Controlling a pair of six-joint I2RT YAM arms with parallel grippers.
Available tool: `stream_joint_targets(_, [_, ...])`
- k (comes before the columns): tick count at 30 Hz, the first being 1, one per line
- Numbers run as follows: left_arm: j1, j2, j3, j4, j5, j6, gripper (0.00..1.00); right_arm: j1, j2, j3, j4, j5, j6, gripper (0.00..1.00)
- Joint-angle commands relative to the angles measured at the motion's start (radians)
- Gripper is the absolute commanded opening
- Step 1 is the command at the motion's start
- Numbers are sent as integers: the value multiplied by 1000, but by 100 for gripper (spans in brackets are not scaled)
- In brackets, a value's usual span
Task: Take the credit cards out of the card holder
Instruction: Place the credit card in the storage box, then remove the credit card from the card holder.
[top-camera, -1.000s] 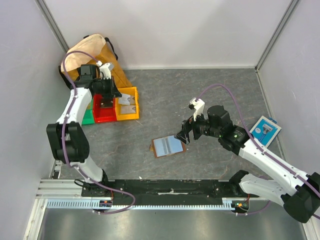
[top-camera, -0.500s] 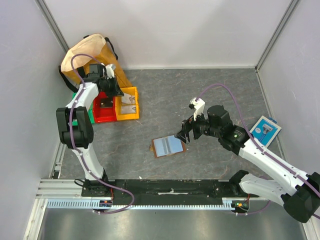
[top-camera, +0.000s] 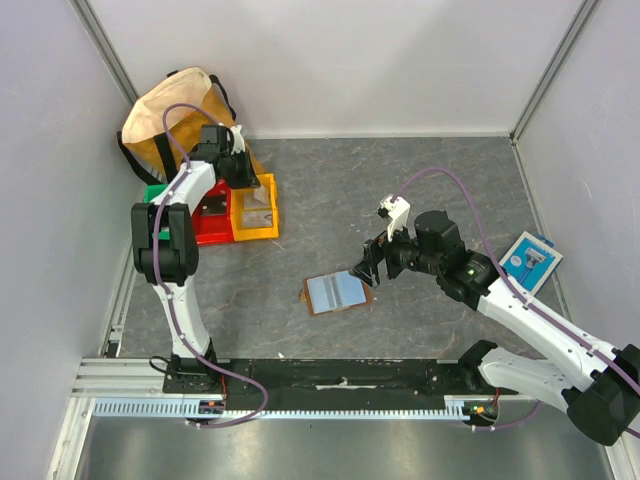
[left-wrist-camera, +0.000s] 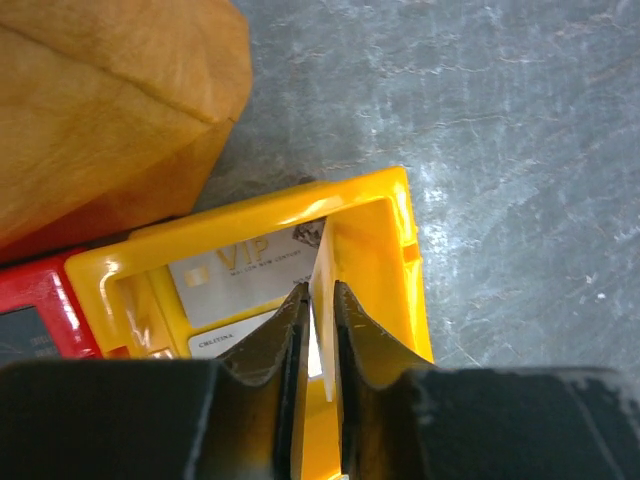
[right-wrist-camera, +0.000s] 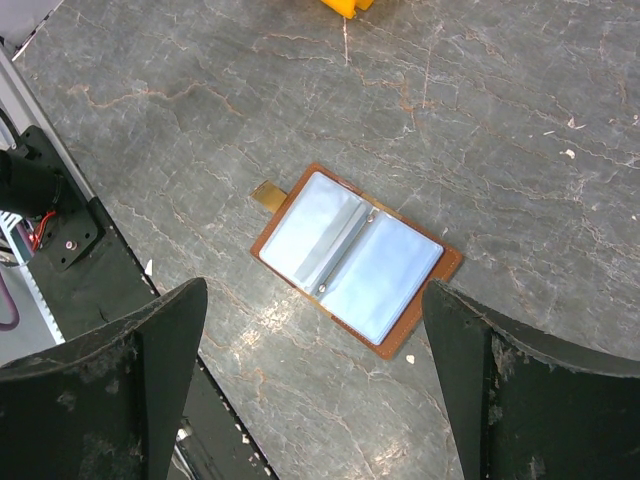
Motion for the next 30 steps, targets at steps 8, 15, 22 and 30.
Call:
stream_joint_targets(8, [-9,-101,108,-66,-240,18,43,0,-10,6,10,45,0,95])
stream_joint_targets(15, [-61,-273,93,-130,-210,-11,46,0,36,31,-12,85,-2,95])
stream_joint_targets(22, [-210,-570,-182,-124,-150,-60,52,14,103,36,-10,122,6,95])
stream_joint_targets(30, [-463,-810,-597,-12,-188,-202,64,81,163,6,25,218,34,95])
